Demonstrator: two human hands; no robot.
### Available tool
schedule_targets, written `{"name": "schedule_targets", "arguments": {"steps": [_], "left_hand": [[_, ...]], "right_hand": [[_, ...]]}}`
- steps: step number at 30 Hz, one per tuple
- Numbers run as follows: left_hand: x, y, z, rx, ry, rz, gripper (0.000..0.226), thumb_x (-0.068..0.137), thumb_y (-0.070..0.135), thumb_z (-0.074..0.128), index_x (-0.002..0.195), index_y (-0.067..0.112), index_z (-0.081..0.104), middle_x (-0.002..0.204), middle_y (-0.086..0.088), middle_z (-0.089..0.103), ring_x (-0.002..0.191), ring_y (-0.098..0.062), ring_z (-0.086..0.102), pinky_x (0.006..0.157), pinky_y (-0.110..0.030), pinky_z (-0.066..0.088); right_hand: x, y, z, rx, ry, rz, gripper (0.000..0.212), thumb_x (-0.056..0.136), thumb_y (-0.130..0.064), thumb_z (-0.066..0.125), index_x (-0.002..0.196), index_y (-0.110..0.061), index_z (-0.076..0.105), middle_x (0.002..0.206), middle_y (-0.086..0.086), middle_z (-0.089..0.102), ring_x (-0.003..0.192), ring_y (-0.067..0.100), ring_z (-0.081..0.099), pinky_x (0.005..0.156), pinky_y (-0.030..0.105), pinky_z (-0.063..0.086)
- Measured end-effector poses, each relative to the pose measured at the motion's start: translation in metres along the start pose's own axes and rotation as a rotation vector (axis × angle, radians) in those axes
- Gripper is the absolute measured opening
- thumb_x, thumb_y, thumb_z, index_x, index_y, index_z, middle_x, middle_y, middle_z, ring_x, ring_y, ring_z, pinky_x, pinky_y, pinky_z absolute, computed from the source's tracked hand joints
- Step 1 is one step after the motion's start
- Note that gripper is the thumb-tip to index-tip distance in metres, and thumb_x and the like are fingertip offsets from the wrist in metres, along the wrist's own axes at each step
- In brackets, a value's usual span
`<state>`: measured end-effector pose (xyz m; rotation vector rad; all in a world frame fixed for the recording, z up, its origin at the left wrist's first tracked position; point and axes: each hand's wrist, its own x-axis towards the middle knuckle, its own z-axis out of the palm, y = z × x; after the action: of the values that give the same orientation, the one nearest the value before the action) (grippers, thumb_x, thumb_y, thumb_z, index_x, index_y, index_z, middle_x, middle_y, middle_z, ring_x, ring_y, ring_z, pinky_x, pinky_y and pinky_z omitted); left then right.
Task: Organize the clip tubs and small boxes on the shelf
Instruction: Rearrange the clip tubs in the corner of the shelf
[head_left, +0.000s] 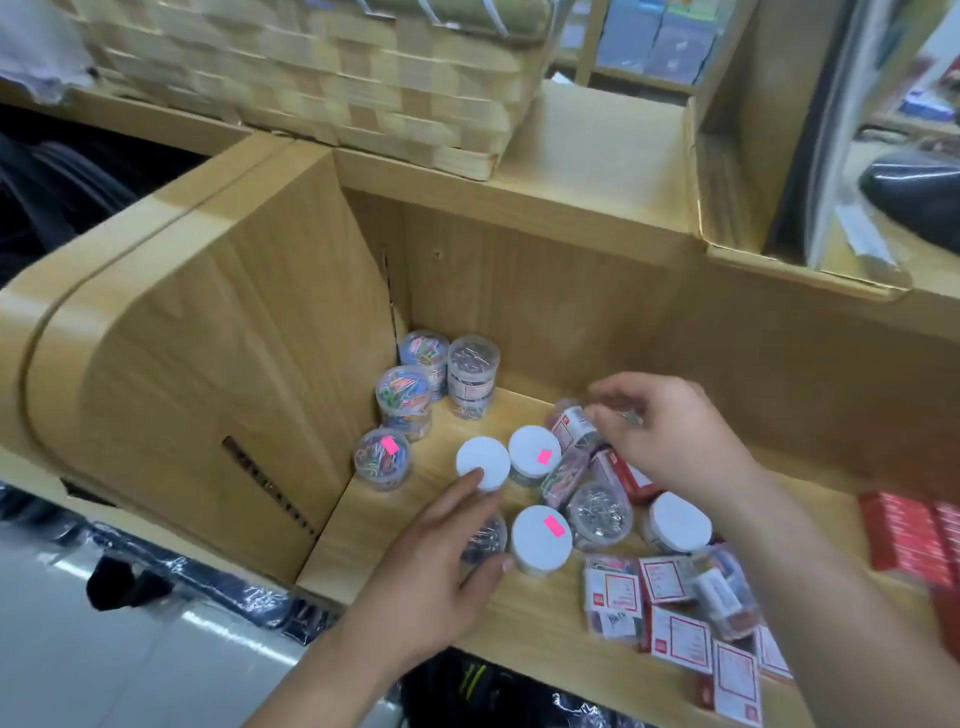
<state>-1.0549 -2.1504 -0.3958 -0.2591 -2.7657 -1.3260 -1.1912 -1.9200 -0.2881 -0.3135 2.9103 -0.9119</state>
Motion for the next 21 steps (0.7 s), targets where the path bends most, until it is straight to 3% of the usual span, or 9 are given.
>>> {"name": "schedule_targets", "arguments": {"steps": [3,6,8,11,15,21], "left_hand": [[-0.006,0.006,0.005,0.01,0.013,0.023,0.062,0.089,0.06,0.061,0.146,0.036,0.051,0.16,0.029,0.022,0.147,0.007,0.028,0.114,-0.027,0.04],[0.001,0.018,0.001,0.106,0.149,0.071,0.052,0.088,0.058,0.064,0.133,0.033,0.061,0.154,0.015,0.044,0.141,0.0,0.042,0.102,-0.023,0.045],[0.02,0.028,-0.001,0.143,0.195,0.099,0.044,0.09,0.049,0.064,0.127,0.026,0.065,0.145,0.006,0.055,0.132,-0.012,0.053,0.1,-0.028,0.048],[0.064,0.041,-0.001,0.161,0.112,0.108,0.041,0.092,0.035,0.064,0.129,0.017,0.067,0.138,0.002,0.061,0.125,-0.018,0.057,0.103,-0.027,0.045],[0.126,0.055,0.021,0.236,-0.03,0.168,0.037,0.091,0.025,0.062,0.126,0.014,0.067,0.13,-0.002,0.066,0.117,-0.026,0.061,0.1,-0.036,0.048],[0.169,0.059,0.052,0.381,-0.184,0.254,0.048,0.083,0.028,0.069,0.131,0.031,0.063,0.119,-0.002,0.065,0.106,-0.029,0.056,0.093,-0.042,0.049]], "right_hand": [[-0.023,0.008,-0.005,-0.034,0.034,0.019,0.017,0.084,-0.037,0.072,0.1,-0.031,0.074,0.086,-0.016,0.071,0.086,0.005,0.065,0.083,0.035,0.055],[-0.047,0.012,0.002,-0.081,-0.047,-0.029,0.009,0.075,-0.049,0.071,0.082,-0.046,0.066,0.081,-0.02,0.058,0.078,0.0,0.054,0.073,0.032,0.05],[-0.059,0.016,0.011,-0.172,-0.17,0.005,0.02,0.071,-0.054,0.073,0.088,-0.054,0.062,0.089,-0.02,0.051,0.087,0.002,0.052,0.075,0.031,0.048],[-0.072,0.025,0.031,-0.323,-0.182,-0.003,0.057,0.068,-0.055,0.076,0.122,-0.047,0.059,0.11,-0.017,0.049,0.108,0.01,0.056,0.08,0.033,0.052],[-0.079,0.03,0.038,-0.348,-0.112,-0.083,0.06,0.075,-0.047,0.073,0.131,-0.047,0.051,0.13,-0.022,0.055,0.118,0.007,0.056,0.08,0.029,0.049],[-0.099,0.039,0.004,-0.052,0.116,-0.013,0.057,0.066,-0.055,0.077,0.116,-0.054,0.049,0.104,-0.026,0.054,0.095,-0.002,0.059,0.074,0.028,0.051]]}}
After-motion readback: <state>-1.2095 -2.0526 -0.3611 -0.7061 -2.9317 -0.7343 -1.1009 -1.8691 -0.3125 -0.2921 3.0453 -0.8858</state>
